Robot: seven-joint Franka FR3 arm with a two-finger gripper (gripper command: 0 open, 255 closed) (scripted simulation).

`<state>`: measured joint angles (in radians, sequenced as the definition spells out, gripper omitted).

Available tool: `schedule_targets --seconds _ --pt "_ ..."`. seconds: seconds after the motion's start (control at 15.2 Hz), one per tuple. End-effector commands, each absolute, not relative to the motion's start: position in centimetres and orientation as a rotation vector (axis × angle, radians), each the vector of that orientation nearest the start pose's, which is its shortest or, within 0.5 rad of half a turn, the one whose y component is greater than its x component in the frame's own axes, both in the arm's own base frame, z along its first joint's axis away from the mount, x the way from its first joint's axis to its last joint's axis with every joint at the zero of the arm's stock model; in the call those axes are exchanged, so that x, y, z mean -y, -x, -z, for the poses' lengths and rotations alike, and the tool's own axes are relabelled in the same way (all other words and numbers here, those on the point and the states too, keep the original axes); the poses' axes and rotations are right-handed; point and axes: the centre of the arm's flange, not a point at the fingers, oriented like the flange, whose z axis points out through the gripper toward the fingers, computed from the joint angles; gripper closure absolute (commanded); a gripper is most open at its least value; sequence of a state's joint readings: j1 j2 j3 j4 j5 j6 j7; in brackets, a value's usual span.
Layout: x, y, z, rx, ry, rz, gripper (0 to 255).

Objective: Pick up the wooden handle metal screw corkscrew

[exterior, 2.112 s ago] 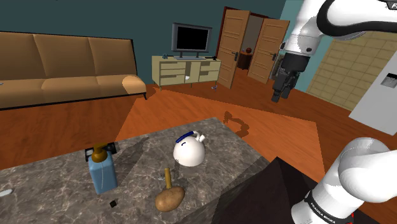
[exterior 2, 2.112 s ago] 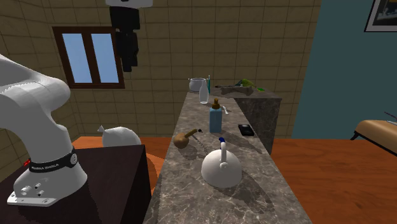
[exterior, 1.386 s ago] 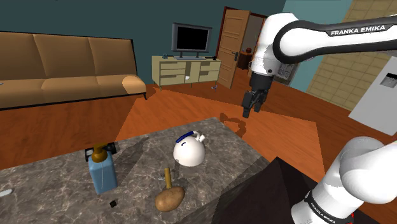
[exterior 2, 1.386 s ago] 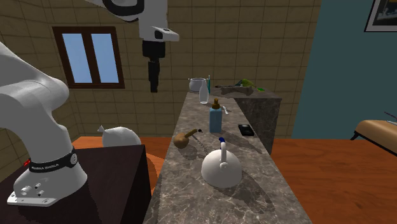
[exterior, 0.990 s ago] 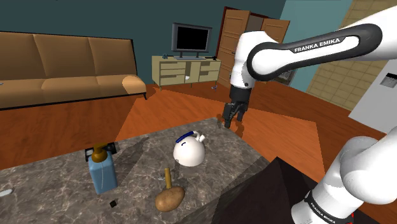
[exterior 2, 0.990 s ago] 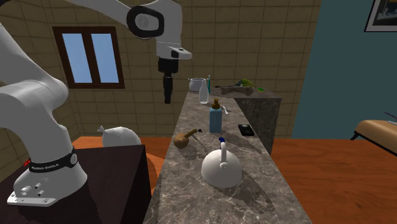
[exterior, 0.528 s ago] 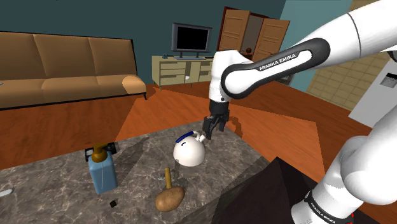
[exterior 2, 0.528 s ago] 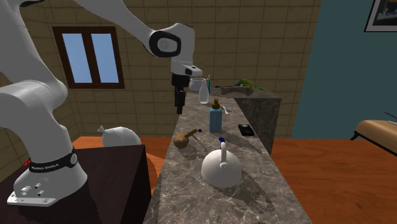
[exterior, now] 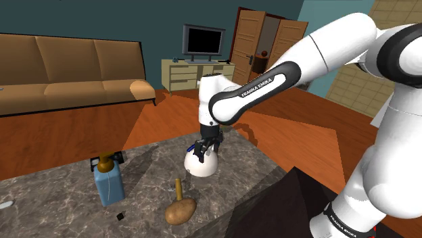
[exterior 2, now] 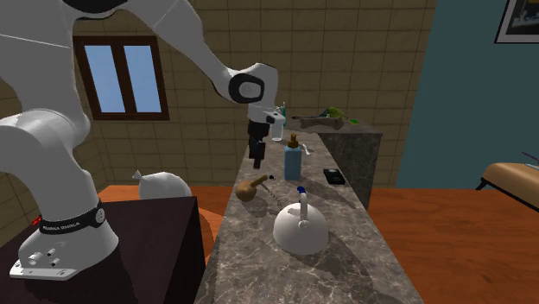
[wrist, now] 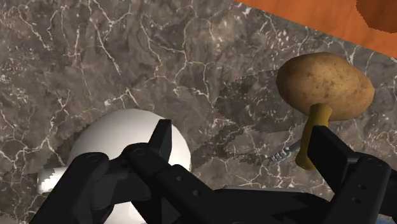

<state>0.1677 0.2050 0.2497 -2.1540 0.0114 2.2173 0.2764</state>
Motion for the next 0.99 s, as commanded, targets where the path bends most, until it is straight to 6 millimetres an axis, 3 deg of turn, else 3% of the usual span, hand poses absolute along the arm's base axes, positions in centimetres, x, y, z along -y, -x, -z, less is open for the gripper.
schedule_targets --seconds 0.0,0.92 --pt "-23.9 -51.1 -27.6 0.218 3.119 -0.243 0" --pt "-34.6 -58.2 -13.4 0.312 3.133 -0.324 0"
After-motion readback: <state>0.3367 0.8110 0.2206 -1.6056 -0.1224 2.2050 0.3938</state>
